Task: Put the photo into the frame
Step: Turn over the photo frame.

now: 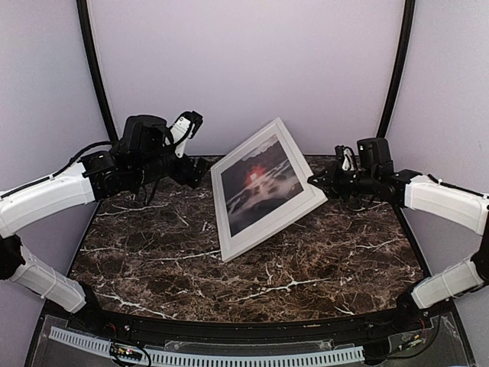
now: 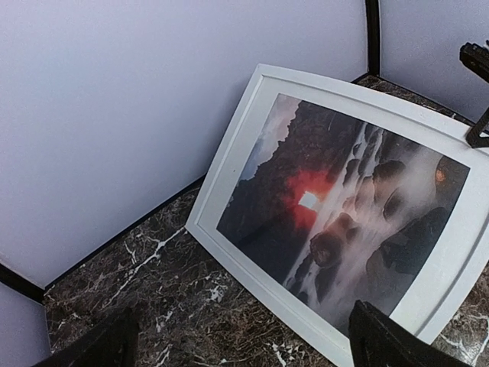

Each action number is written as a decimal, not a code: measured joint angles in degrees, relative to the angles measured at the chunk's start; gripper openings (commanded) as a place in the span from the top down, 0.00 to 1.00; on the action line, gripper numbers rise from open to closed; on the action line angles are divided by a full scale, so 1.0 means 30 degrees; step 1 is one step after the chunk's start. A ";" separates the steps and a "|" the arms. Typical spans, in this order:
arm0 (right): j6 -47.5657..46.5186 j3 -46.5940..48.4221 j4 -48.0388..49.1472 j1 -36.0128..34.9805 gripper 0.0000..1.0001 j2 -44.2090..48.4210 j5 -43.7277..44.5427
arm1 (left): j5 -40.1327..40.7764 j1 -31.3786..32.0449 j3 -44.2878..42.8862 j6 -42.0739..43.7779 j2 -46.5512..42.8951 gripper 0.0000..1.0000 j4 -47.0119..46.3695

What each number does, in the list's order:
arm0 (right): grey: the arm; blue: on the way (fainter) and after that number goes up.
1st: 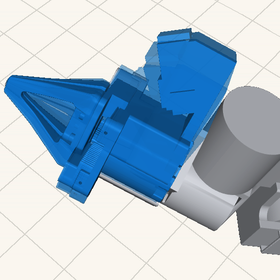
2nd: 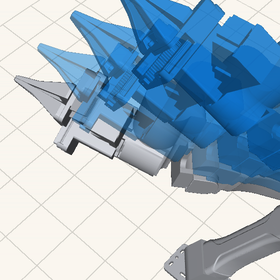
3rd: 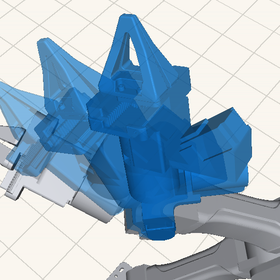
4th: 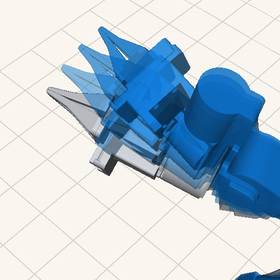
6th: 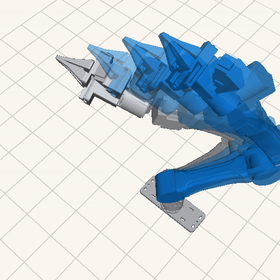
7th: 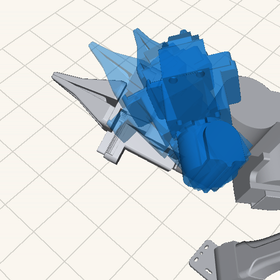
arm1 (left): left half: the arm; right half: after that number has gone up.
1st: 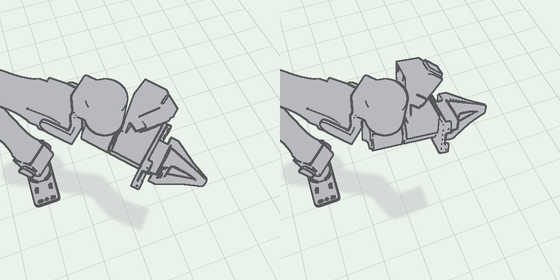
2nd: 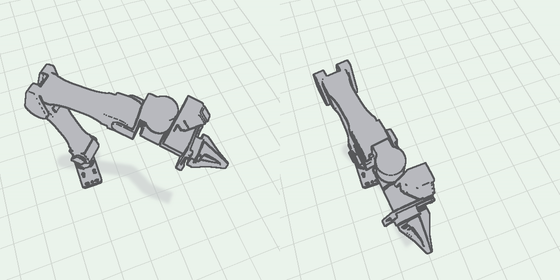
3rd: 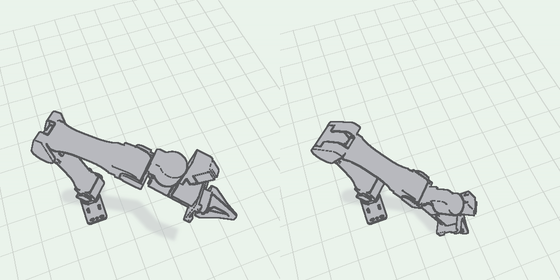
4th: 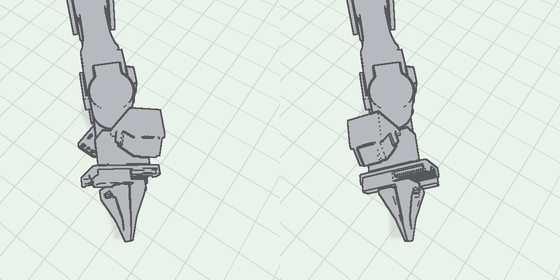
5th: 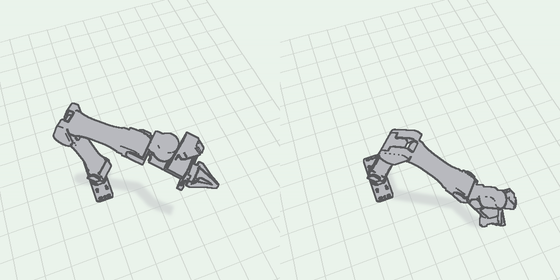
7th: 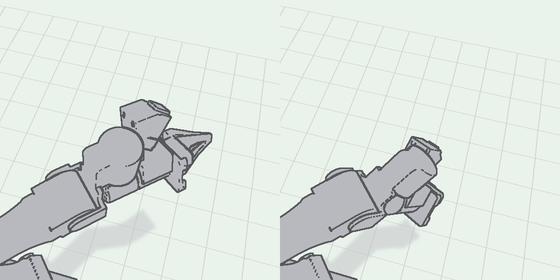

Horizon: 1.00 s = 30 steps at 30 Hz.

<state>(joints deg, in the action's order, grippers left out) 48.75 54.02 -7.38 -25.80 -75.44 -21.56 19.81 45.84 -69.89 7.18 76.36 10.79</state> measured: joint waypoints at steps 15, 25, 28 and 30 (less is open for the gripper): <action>0.5843 -0.9092 0.8925 -0.0073 0.87 0.2929 -0.0087 | -0.1297 0.0000 0.0080 -0.0576 0.0379 0.01 -0.0007; 0.6943 -1.1497 1.2029 -0.0109 0.76 0.2040 0.0066 | -0.1545 0.0000 0.0080 -0.0627 0.0568 0.01 -0.0007; 0.7227 -1.2145 1.2196 -0.0109 0.73 0.1297 0.0029 | -0.1545 0.0000 0.0080 -0.0627 0.0627 0.01 -0.0007; 0.7315 -1.2662 1.2145 -0.0109 0.71 0.0940 -0.0007 | -0.1545 0.0000 0.0080 -0.0619 0.0699 0.01 -0.0007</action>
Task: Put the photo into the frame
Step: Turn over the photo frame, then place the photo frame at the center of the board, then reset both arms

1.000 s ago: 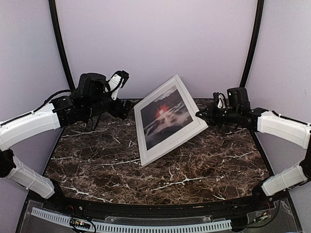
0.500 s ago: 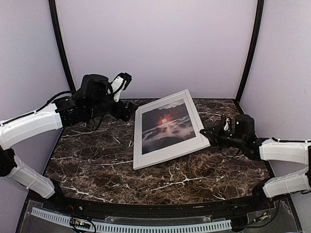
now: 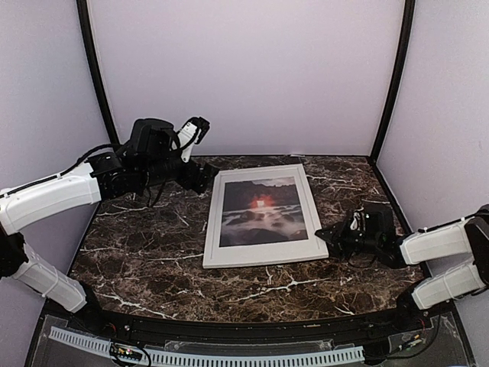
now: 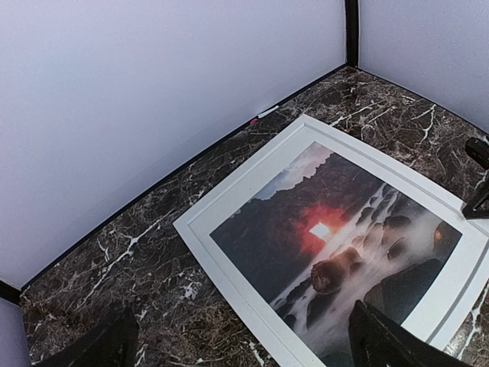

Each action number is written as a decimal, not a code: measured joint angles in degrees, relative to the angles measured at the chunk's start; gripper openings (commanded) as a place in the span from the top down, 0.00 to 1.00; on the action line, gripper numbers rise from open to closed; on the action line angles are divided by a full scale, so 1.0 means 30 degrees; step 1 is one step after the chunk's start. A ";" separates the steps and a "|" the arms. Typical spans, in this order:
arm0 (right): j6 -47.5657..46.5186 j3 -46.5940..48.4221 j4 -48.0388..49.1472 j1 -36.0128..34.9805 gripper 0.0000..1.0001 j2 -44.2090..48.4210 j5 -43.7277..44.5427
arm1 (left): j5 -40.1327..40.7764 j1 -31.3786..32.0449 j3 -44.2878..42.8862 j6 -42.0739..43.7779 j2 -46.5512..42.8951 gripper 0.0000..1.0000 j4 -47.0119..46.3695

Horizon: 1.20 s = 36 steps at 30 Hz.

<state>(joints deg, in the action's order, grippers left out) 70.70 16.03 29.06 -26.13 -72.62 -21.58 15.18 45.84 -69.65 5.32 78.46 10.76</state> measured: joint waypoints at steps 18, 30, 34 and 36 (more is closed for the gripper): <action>-0.1180 0.0131 -0.2390 -0.0007 0.58 -0.0226 0.0189 | -0.0066 0.0000 0.0168 -0.0007 0.0372 0.01 0.0036; -0.8954 0.8444 -1.2590 -0.0007 0.30 0.1566 0.5144 | 0.0240 -0.0714 0.0714 -0.1566 0.0291 0.01 0.0350; -1.1868 1.1431 -1.5300 0.0000 0.10 0.1326 0.6564 | 0.0066 -0.2106 0.2331 -0.3257 -0.0466 0.01 0.0452; -1.2903 1.2407 -1.6218 0.0000 0.02 0.1005 0.7133 | -0.0102 -0.3009 0.3155 -0.4029 -0.1071 0.01 0.0437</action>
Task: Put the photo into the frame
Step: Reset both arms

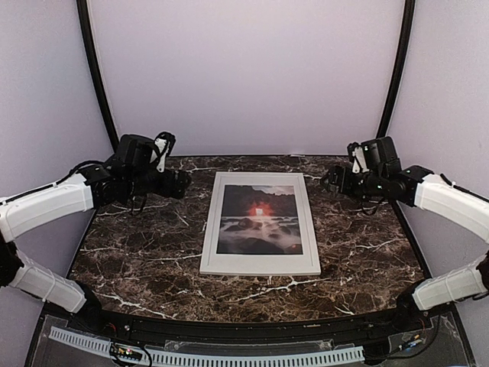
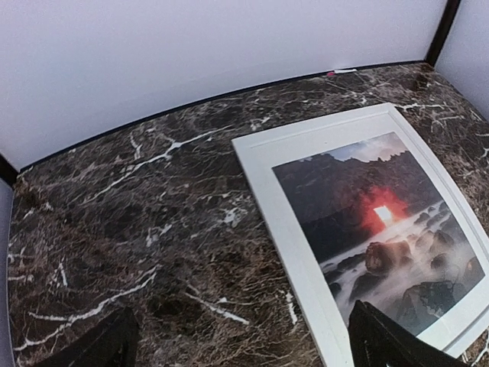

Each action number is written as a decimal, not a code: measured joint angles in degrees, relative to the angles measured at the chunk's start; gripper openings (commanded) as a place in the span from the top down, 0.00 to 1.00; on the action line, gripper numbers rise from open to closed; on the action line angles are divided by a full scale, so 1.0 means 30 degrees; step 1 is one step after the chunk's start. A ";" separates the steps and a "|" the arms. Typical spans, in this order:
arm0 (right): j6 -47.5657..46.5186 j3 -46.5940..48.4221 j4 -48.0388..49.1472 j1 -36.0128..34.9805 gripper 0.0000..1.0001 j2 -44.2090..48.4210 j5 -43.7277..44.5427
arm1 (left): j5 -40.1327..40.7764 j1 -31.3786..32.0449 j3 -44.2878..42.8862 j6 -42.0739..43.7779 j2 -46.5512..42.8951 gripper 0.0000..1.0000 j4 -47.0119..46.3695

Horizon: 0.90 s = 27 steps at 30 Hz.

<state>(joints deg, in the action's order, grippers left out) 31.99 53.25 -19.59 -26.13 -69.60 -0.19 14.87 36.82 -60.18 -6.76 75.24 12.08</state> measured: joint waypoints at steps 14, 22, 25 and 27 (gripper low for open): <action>-0.4058 0.1931 -0.3126 0.0000 0.01 -0.0182 0.2557 | -0.0627 -0.3344 0.2106 -0.2477 -0.5617 0.01 0.0597; -0.4641 0.1523 -0.3315 0.0000 0.01 0.2958 0.3315 | -0.0291 -0.3366 0.3687 -0.2113 -0.8830 0.01 0.1013; -0.4758 0.1093 -0.3359 0.0000 0.01 0.4320 0.3592 | -0.0168 -0.3366 0.4277 -0.1953 -1.0280 0.01 0.0998; -0.4794 0.0911 -0.3417 0.0000 0.01 0.5020 0.3716 | -0.0146 -0.3366 0.4415 -0.1909 -1.0812 0.01 0.0998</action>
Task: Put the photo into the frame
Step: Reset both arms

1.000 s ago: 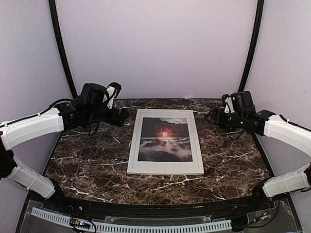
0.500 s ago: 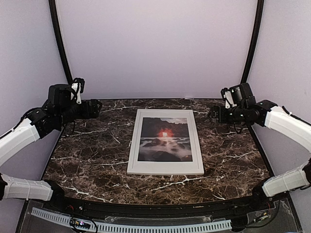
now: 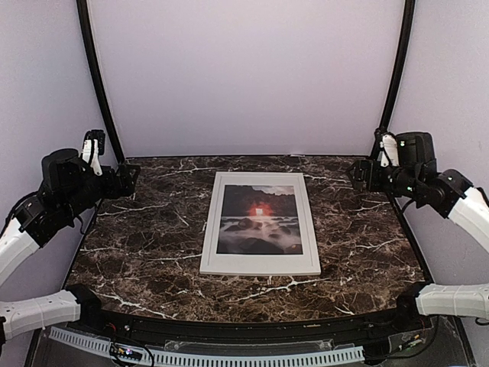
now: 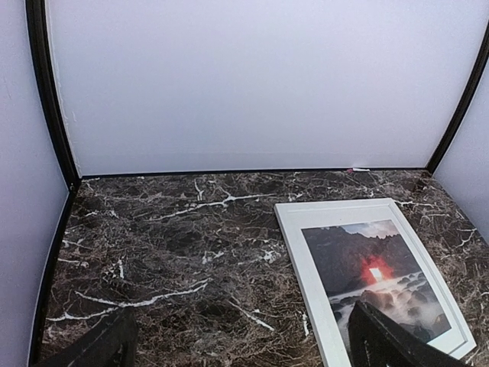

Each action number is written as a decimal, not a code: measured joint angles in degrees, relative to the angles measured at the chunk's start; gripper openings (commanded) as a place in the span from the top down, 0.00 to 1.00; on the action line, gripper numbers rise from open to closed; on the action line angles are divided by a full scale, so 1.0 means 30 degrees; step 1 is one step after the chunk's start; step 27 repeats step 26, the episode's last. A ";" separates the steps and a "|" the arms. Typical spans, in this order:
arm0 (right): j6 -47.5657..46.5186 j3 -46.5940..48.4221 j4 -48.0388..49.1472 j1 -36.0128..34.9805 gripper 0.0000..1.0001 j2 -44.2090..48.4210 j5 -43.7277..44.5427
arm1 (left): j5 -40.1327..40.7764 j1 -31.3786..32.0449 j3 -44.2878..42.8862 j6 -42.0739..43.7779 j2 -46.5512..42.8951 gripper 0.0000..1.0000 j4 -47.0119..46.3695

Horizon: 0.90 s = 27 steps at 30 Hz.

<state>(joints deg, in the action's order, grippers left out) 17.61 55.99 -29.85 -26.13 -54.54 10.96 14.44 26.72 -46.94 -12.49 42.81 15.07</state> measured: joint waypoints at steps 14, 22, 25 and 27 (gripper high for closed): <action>-0.0539 -0.0182 0.0095 0.0000 0.01 0.0889 0.0204 | -0.0117 -0.0044 0.0262 0.0452 -0.0372 0.01 -0.0044; -0.1333 -0.0750 0.0947 0.0000 0.01 0.0896 0.0138 | 0.0066 -0.0066 0.0262 0.0918 -0.0131 0.01 -0.0284; -0.1574 -0.0772 0.1326 0.0000 0.02 0.0809 0.0131 | 0.0277 -0.0066 0.0262 0.1027 -0.0146 0.01 -0.0597; -0.1639 -0.0780 0.1486 0.0000 0.01 0.0707 0.0117 | 0.0393 -0.0066 0.0262 0.1042 -0.0124 0.01 -0.0648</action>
